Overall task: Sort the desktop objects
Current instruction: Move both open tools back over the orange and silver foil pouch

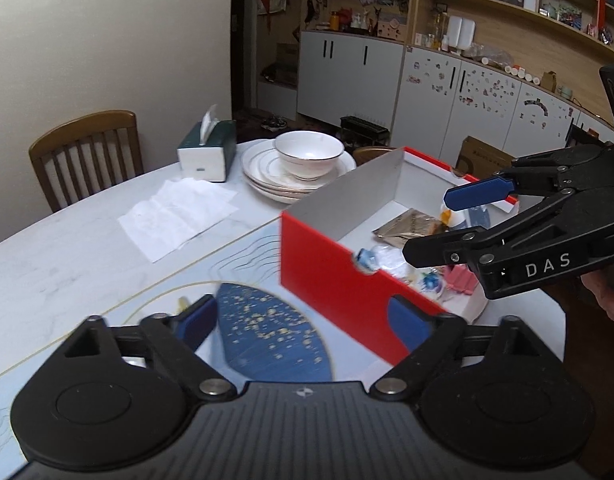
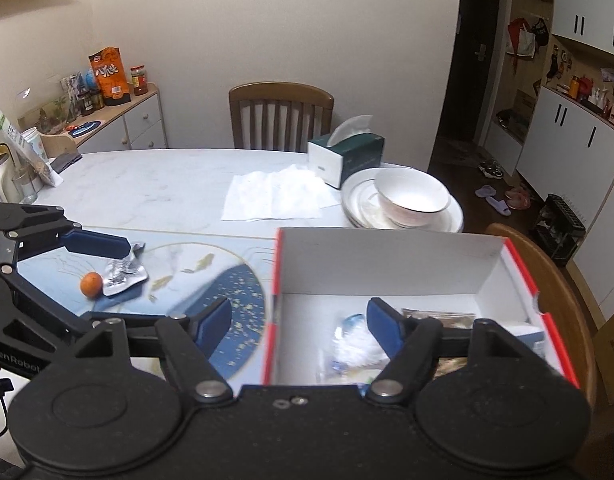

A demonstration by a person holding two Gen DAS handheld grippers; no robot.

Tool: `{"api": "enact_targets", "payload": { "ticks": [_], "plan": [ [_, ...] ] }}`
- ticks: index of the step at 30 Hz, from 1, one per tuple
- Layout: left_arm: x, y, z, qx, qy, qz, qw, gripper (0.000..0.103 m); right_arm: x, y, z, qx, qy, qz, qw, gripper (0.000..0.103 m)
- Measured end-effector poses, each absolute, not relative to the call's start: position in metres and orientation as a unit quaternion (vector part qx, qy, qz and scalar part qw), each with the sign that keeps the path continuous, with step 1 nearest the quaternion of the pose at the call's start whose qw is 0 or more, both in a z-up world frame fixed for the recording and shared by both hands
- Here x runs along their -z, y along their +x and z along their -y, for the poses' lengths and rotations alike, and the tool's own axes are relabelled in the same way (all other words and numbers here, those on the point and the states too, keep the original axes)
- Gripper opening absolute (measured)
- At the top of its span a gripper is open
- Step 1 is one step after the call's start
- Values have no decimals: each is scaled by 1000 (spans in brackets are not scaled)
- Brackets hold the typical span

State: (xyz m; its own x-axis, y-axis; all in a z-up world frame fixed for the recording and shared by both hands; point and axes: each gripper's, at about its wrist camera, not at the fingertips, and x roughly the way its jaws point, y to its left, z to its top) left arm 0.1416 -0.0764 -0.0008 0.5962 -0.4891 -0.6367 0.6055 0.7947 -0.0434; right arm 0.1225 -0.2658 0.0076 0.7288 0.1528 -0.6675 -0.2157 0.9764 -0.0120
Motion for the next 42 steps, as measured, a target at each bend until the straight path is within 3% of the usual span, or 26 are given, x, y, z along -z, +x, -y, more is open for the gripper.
{"api": "enact_targets", "payload": {
  "ticks": [42],
  "plan": [
    [63,164,-66,179,57,-370,910,103,37,197,85,-188,-106,-398,892,76]
  ]
}}
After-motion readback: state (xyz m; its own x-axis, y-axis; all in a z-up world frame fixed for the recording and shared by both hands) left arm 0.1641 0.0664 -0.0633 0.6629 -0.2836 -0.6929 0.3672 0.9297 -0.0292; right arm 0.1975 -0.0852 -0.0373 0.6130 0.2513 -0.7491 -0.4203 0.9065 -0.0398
